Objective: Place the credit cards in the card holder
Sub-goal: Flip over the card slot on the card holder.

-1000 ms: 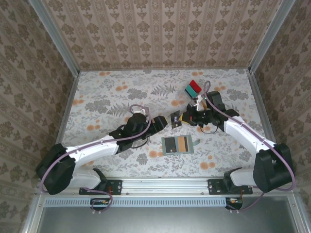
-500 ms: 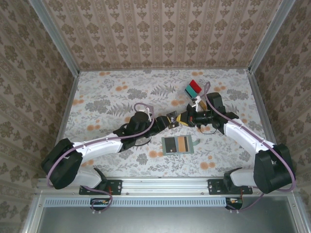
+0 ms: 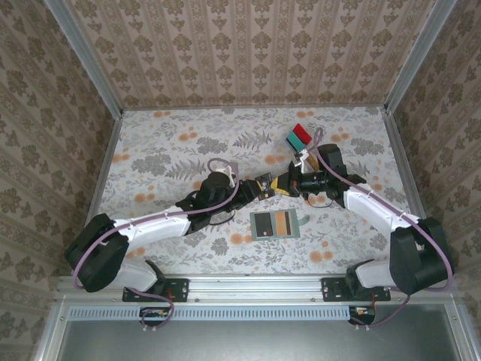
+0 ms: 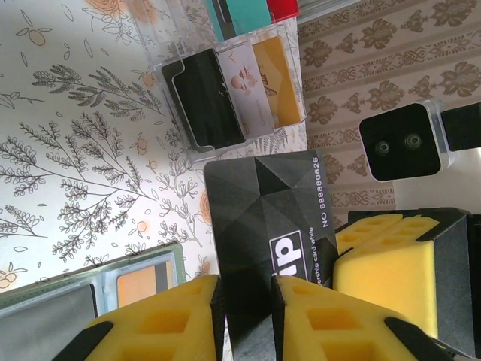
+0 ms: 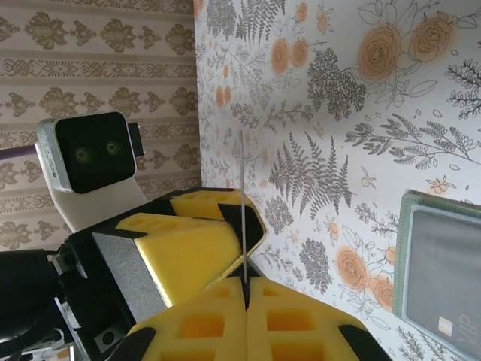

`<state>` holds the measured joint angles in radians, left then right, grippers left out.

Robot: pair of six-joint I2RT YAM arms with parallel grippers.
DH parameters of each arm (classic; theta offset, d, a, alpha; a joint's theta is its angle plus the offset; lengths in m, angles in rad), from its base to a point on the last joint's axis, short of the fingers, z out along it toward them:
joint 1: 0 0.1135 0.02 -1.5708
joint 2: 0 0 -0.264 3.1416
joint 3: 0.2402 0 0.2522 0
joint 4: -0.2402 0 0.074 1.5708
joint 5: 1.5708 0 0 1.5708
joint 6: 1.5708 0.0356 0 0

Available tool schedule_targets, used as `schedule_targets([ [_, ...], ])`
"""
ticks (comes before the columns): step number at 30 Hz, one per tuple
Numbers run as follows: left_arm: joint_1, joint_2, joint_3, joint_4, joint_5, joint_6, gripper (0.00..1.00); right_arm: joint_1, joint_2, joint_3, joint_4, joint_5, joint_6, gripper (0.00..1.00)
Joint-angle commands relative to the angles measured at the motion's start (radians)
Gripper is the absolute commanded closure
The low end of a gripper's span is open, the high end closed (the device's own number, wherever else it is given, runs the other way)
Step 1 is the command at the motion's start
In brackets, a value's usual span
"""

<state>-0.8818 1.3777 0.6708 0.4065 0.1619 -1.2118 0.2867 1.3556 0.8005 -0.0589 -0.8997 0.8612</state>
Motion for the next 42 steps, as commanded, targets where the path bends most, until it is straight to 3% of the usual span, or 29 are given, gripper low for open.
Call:
schedule_targets([
  [1,-0.003,0.007,0.03,0.026,0.024,0.013,0.77,0.011,0.014,-0.011,0.038,-0.045,0.011,0.93],
  [13,-0.003,0.022,0.029,0.029,0.052,0.03,0.8,0.025,0.028,0.012,0.045,-0.093,-0.005,0.88],
  [19,-0.005,0.025,0.021,0.022,0.059,0.034,0.79,0.025,0.021,0.03,-0.069,-0.017,-0.076,0.94],
  [24,-0.013,-0.001,0.021,-0.094,0.007,0.06,0.63,0.025,-0.059,0.026,-0.33,0.266,-0.215,0.96],
  [30,-0.078,0.003,0.071,-0.381,-0.104,0.129,0.5,0.032,-0.185,-0.08,-0.461,0.539,-0.269,0.95],
  [37,-0.15,0.069,0.072,-0.414,-0.158,0.094,0.48,0.066,-0.233,-0.154,-0.512,0.647,-0.276,0.95],
  [42,-0.177,0.099,0.103,-0.452,-0.191,0.089,0.48,0.083,-0.234,-0.177,-0.494,0.656,-0.281,0.95],
])
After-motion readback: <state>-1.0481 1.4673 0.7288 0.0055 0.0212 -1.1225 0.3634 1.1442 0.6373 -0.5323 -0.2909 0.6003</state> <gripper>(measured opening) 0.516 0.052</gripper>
